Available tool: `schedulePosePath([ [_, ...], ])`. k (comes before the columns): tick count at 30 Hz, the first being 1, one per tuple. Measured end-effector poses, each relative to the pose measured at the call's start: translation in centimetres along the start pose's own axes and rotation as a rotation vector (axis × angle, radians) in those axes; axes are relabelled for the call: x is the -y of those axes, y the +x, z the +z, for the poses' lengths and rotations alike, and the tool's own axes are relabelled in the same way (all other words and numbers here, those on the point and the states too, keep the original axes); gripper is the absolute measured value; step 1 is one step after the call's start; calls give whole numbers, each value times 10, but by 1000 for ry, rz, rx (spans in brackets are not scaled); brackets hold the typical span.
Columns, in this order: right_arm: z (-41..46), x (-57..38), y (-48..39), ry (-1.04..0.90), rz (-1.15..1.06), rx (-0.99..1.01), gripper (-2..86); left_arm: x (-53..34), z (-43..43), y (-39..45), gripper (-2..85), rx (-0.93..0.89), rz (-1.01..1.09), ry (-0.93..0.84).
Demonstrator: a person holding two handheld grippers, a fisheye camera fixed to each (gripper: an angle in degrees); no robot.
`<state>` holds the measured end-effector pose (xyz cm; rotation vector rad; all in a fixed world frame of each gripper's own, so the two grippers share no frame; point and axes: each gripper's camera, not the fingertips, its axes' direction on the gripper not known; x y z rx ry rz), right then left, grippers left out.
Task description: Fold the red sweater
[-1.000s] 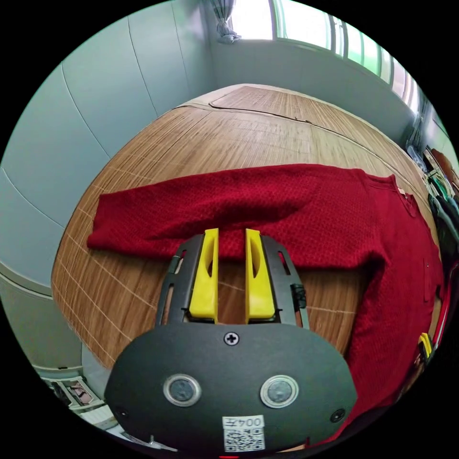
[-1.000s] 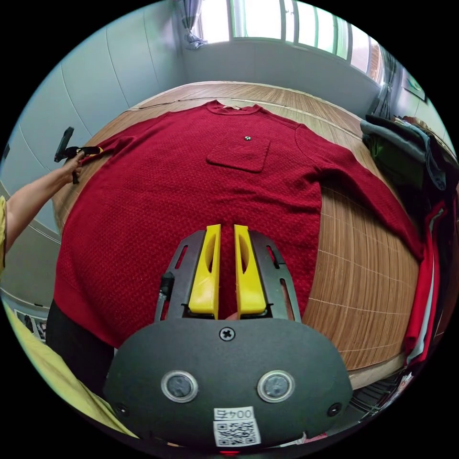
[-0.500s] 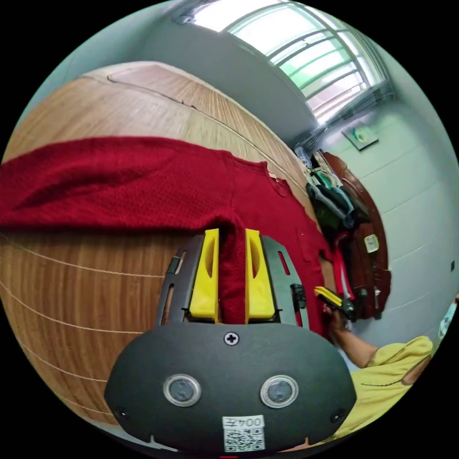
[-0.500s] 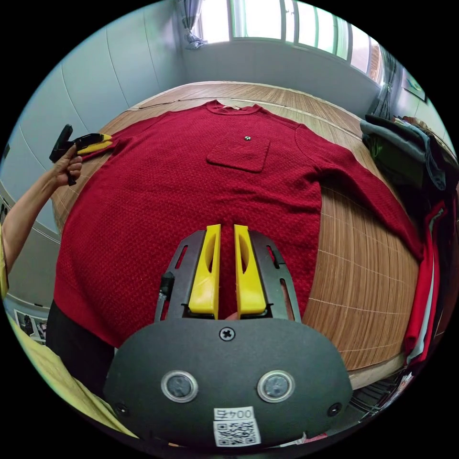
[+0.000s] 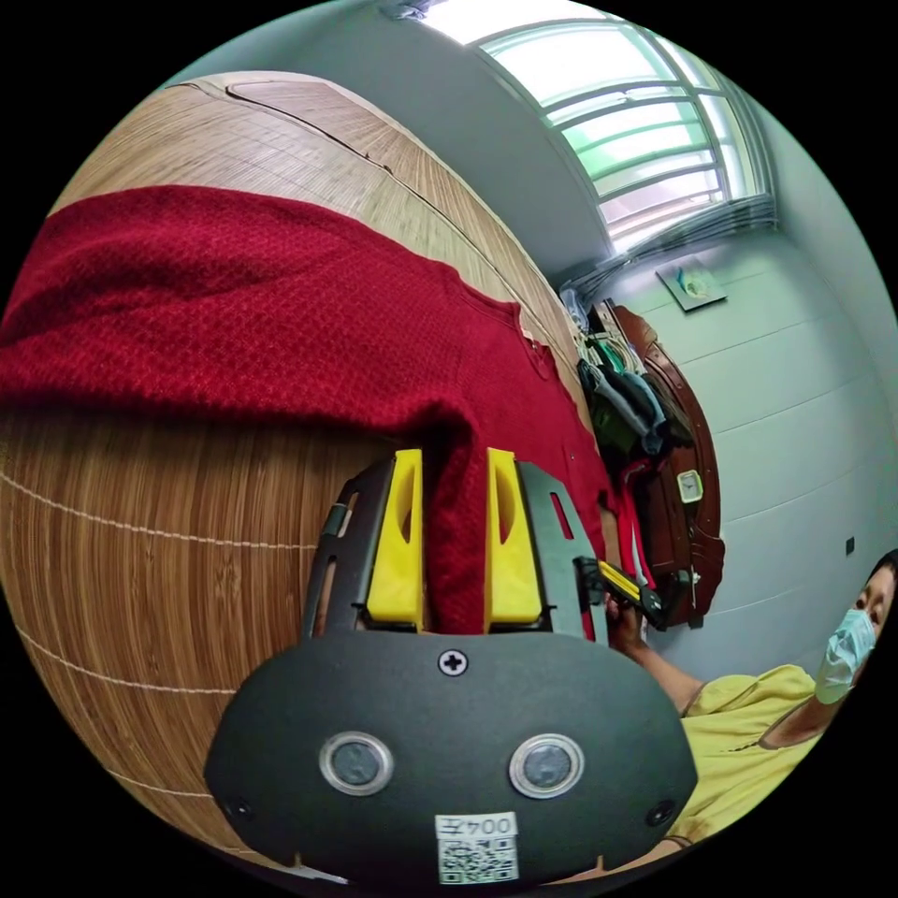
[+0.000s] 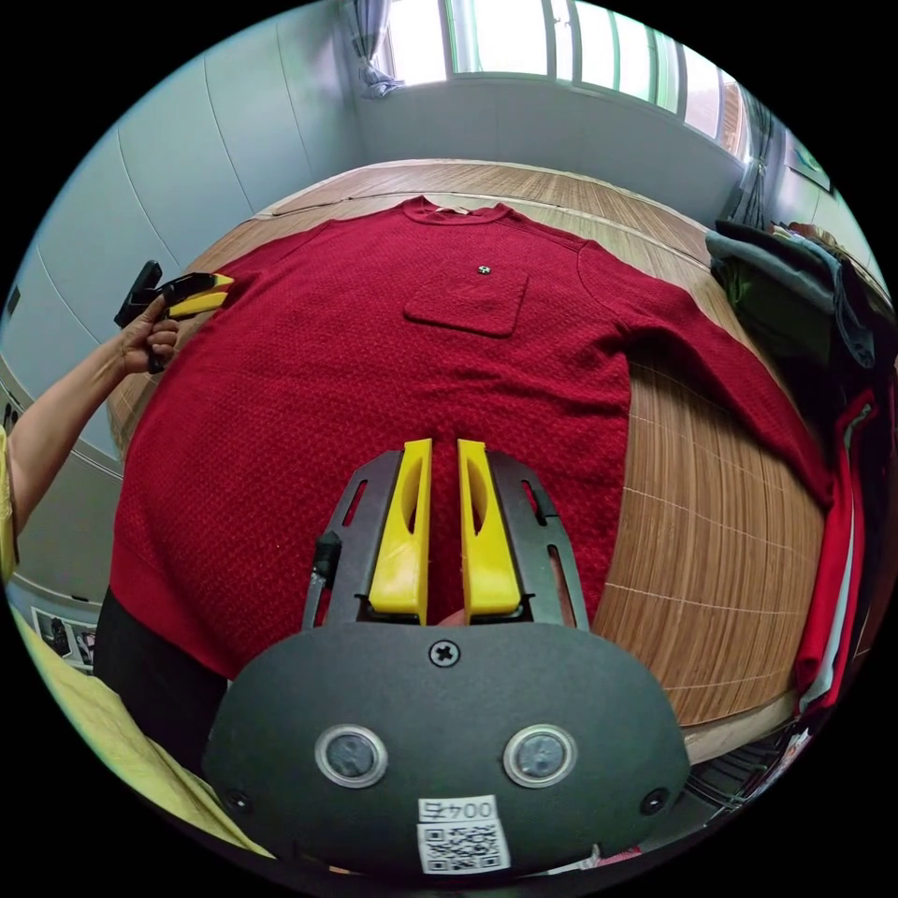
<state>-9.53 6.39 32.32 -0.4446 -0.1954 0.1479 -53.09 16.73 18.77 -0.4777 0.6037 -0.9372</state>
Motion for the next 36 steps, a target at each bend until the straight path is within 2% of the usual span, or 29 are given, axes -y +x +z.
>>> schedulePosePath([
  [3, 2, 1, -2, 0, 1, 1, 52, -1, 1, -6, 74, -43, -3, 15],
  [6, 4, 1, -3, 0, 1, 2, 51, -1, 8, 4, 55, -3, 56, -20],
  [11, 8, 3, -6, 0, 2, 3, 52, -4, 7, 21, 34, 210, 99, -11],
  [14, 11, 4, -8, 0, 1, 1, 54, -6, 18, 25, 30, 277, 143, -41],
  [21, 17, 6, -11, 1, 0, -3, 55, -17, 32, 27, 31, 273, 139, -43],
  [25, 22, 8, -13, 1, 0, -4, 53, -43, 20, 30, 35, 283, 88, 24],
  [29, 26, 9, -12, 2, 1, -1, 53, -82, 24, 69, 18, 292, 199, 80],
  [31, 29, 10, -12, 2, 1, -1, 53, -92, 43, 85, 12, 329, 269, 45],
  [33, 31, 10, -12, 2, 1, -1, 53, -96, 67, 84, 9, 437, 254, -34],
  [36, 35, 11, -12, 2, 1, -1, 53, -100, 71, 65, 6, 410, 186, -17],
])
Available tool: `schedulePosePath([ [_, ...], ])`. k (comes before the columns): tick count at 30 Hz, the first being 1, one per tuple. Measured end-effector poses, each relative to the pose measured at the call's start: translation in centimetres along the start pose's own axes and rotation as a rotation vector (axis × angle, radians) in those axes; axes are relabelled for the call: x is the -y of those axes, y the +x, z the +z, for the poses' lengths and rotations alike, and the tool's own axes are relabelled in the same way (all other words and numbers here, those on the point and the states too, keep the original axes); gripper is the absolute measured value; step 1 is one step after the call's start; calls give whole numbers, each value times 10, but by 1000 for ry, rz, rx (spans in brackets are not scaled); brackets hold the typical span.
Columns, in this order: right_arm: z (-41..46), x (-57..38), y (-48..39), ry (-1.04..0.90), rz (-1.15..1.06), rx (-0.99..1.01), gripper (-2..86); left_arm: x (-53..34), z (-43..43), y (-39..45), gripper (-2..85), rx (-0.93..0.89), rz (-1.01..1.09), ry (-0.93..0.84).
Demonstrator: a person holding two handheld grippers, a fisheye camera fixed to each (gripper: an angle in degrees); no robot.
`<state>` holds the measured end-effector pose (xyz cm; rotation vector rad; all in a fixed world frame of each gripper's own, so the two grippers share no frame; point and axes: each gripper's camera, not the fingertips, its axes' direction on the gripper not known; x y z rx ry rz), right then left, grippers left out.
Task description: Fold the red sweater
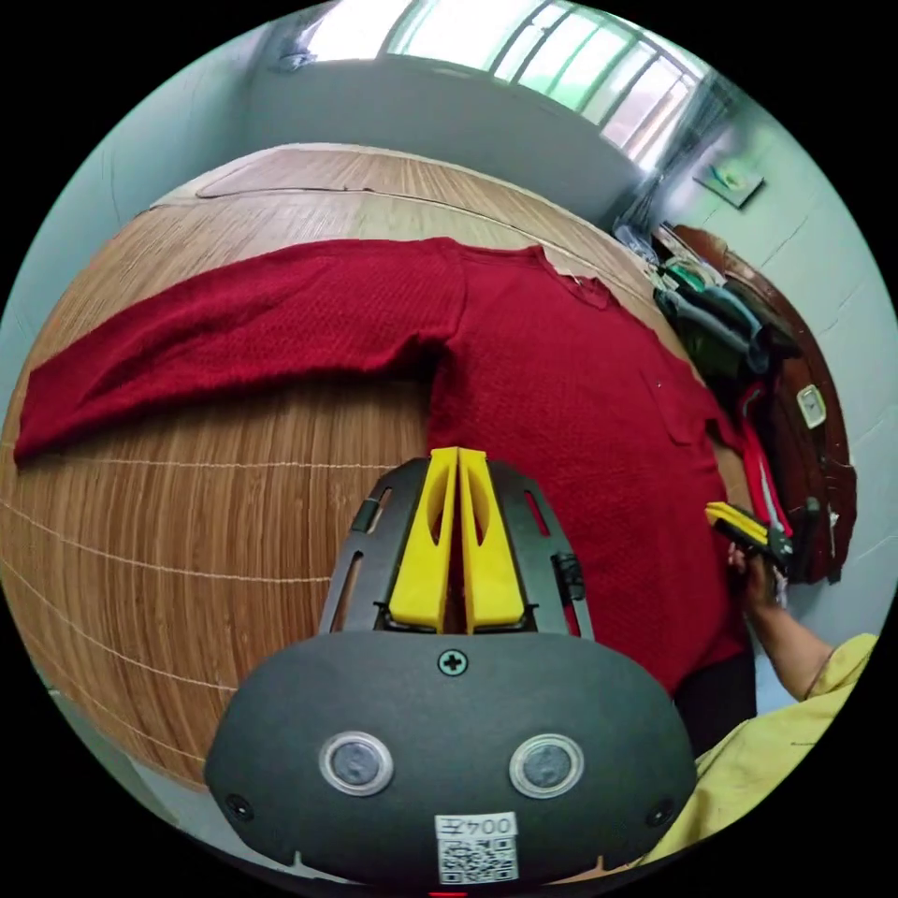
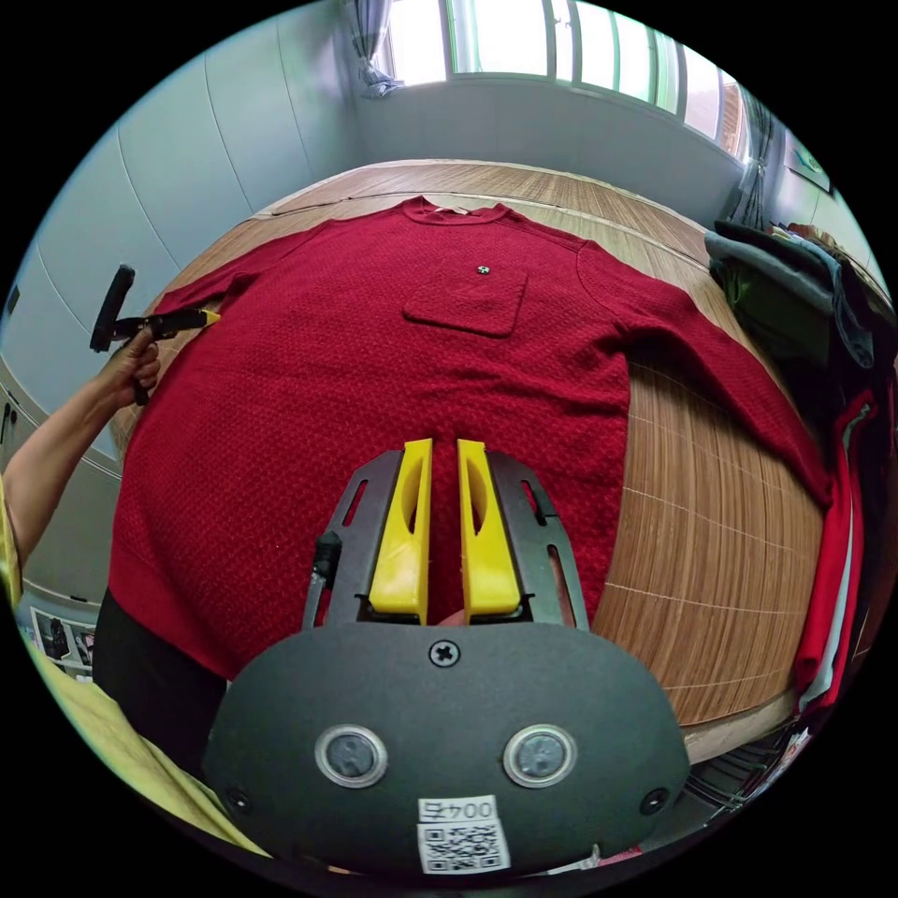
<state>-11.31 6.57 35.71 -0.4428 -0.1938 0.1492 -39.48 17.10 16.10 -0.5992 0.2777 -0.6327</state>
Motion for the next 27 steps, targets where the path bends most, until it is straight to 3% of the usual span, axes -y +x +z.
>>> schedulePosePath([
  [4, 6, 1, 2, 1, 2, 4, 52, -5, -7, 26, 3, 13, 6, 32],
  [7, 10, 2, 5, 2, 5, 11, 52, -14, -6, 87, 3, -96, 127, 49],
  [13, 18, 3, 10, 3, 6, 12, 48, -63, 47, 190, 3, -6, 283, 37],
  [18, 25, 7, 26, -11, 38, 65, 38, -75, 84, 191, 5, 21, 249, -26],
  [21, 27, 9, 61, -19, 133, 207, 21, -71, 94, 175, 7, -53, 205, -38],
  [27, 3, 1, 186, 125, 386, 349, 20, -67, 111, 157, 8, -151, 152, -51],
])
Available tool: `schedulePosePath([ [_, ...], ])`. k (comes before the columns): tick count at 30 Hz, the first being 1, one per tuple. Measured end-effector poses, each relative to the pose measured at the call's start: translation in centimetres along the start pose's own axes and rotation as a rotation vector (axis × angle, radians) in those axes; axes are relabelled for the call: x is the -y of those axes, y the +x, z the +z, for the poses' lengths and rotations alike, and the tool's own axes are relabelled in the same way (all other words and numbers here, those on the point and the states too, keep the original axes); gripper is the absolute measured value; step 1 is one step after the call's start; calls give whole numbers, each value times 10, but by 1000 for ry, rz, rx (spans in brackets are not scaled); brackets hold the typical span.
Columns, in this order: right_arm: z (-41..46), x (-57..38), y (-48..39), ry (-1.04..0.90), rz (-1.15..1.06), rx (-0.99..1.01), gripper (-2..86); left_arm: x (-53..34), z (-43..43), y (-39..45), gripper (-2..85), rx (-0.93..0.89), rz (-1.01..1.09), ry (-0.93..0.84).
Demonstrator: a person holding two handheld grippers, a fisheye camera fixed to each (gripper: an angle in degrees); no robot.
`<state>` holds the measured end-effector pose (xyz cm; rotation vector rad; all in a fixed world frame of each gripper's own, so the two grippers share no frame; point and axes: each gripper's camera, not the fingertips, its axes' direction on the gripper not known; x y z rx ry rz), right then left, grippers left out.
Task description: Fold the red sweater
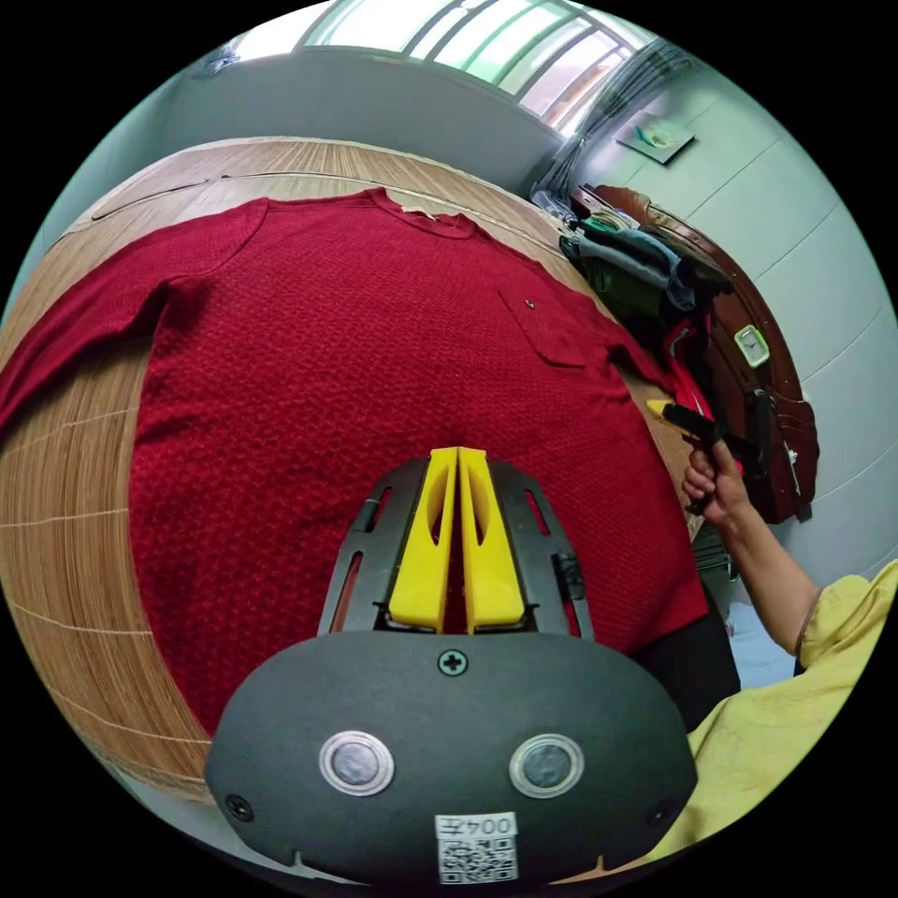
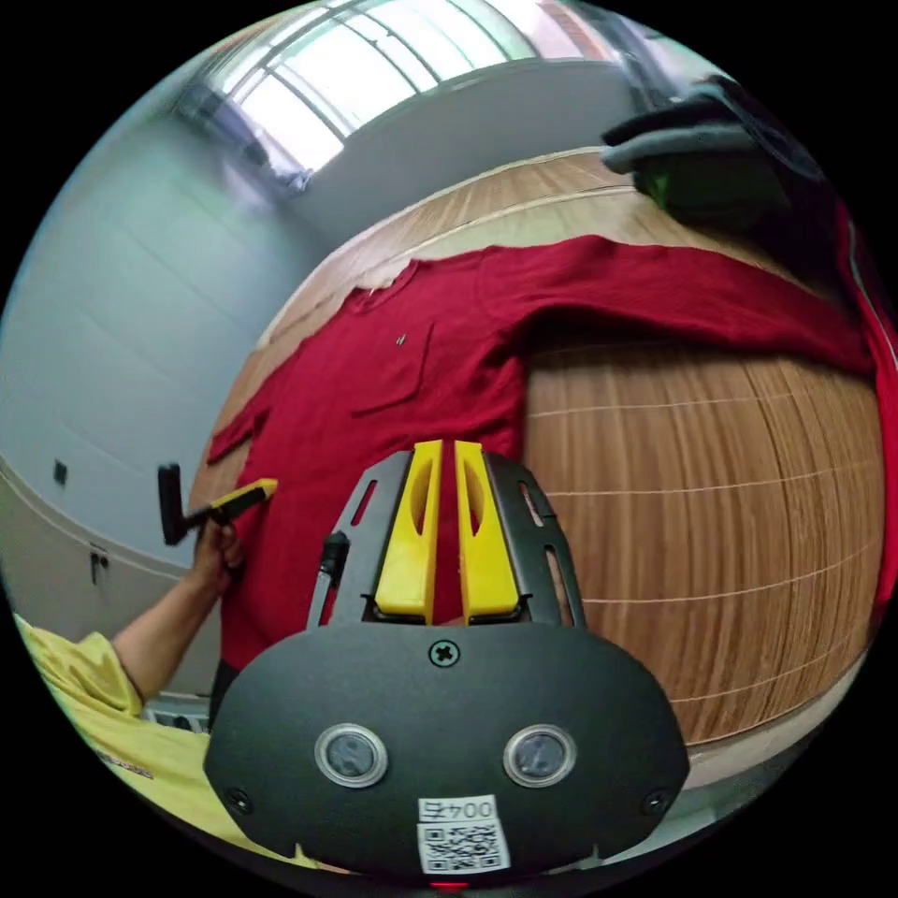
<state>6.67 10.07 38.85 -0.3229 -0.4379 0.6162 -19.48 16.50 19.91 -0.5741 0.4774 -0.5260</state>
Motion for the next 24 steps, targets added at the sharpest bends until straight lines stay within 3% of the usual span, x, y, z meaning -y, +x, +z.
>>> schedulePosePath([
  [7, 28, 52, 75, -151, 141, 174, 69, 1, 15, 5, 9, 43, 22, 6],
  [16, 55, 59, 73, -191, 165, 190, 54, 4, 33, -1, 9, 29, 16, 9],
  [19, 50, 59, 57, -181, 185, -13, 40, 6, 39, -4, 9, 23, 13, 9],
  [24, 52, 54, 58, -155, 261, 35, 43, 8, 47, -6, 9, 19, 12, 9],
])
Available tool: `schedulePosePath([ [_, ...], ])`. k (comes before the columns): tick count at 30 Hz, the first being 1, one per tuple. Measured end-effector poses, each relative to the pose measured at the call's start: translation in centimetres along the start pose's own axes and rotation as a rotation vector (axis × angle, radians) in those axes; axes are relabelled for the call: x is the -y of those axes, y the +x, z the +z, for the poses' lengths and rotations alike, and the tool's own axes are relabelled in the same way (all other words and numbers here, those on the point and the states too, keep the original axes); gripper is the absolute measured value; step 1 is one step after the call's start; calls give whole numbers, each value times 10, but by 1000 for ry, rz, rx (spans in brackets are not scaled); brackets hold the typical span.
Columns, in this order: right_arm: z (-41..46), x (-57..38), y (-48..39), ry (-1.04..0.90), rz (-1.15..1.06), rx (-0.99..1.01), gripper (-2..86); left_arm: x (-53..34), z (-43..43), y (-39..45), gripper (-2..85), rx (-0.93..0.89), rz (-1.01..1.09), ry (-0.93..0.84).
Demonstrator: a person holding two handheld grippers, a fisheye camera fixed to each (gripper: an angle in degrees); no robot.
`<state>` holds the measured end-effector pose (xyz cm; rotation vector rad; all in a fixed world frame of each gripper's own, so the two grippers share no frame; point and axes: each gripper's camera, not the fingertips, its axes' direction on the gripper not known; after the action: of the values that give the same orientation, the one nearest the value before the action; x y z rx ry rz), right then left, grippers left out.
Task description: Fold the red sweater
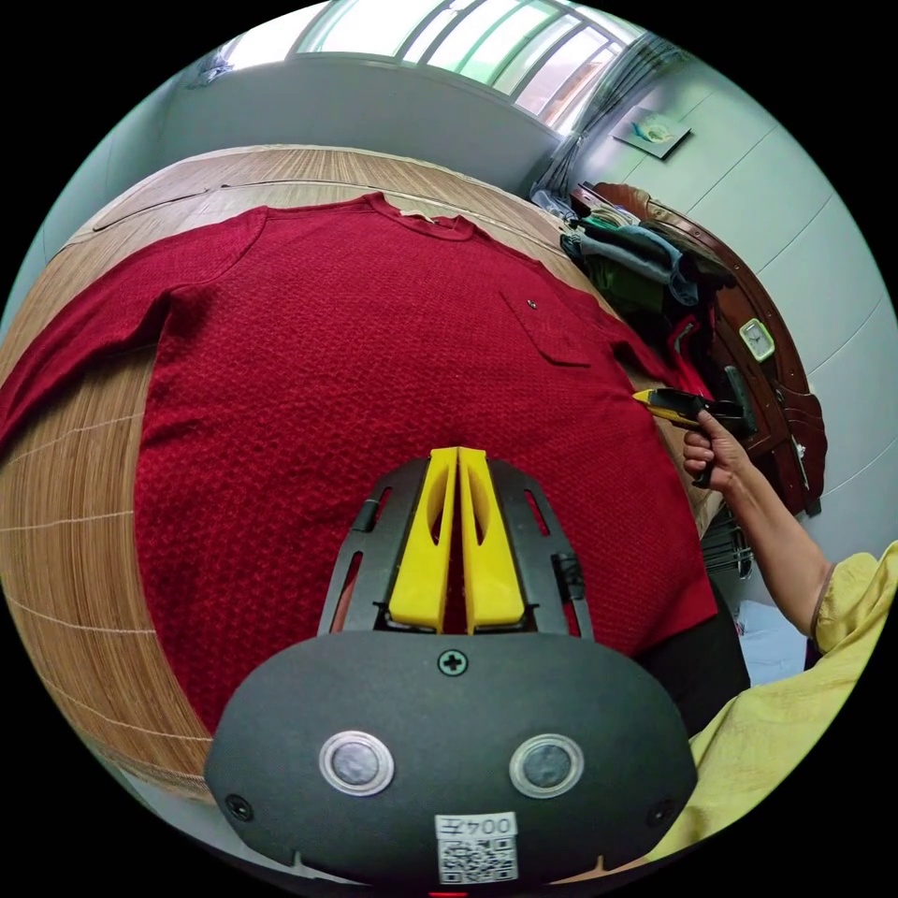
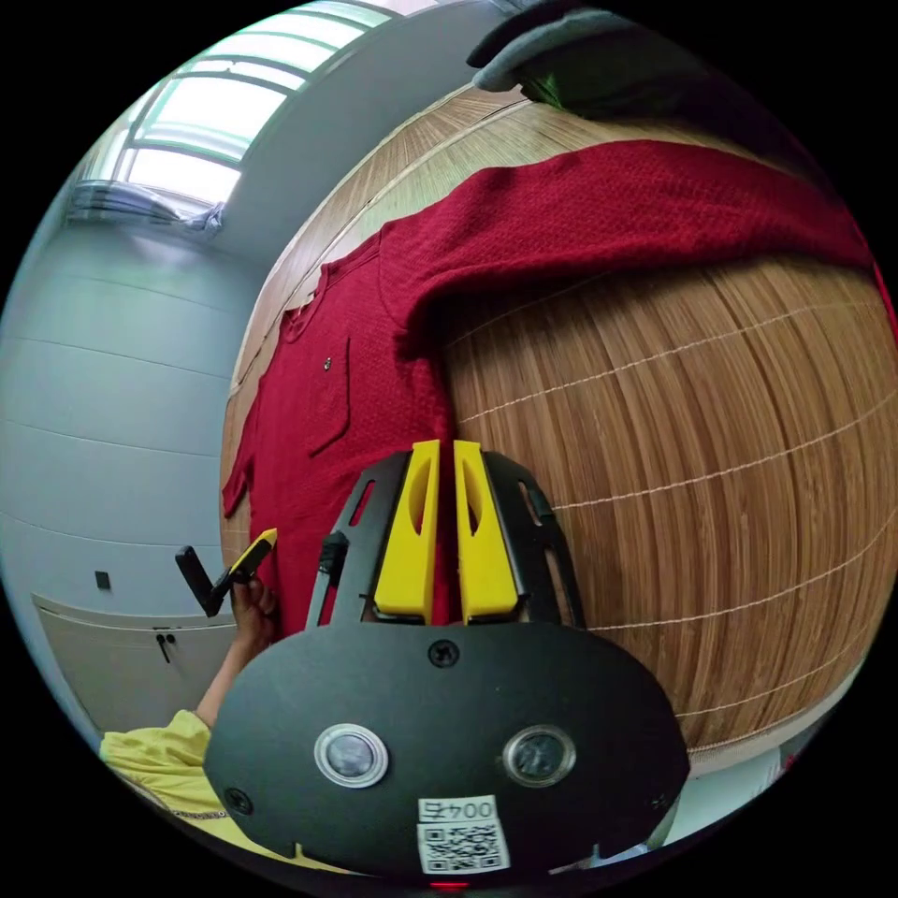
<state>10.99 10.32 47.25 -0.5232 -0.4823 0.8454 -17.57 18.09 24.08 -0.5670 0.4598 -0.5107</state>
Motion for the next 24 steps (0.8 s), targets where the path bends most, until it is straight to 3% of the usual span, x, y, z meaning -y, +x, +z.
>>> schedulePosePath([
  [10, 16, 55, -19, -26, -19, 23, 71, 4, 17, -3, 10, -1, -1, 2],
  [15, 35, 58, -48, -45, -105, -136, 37, 6, 25, -5, 10, -1, 0, 2],
  [24, -13, -34, -62, 53, -229, -119, 39, 10, 37, -5, 8, 10, 7, 2],
])
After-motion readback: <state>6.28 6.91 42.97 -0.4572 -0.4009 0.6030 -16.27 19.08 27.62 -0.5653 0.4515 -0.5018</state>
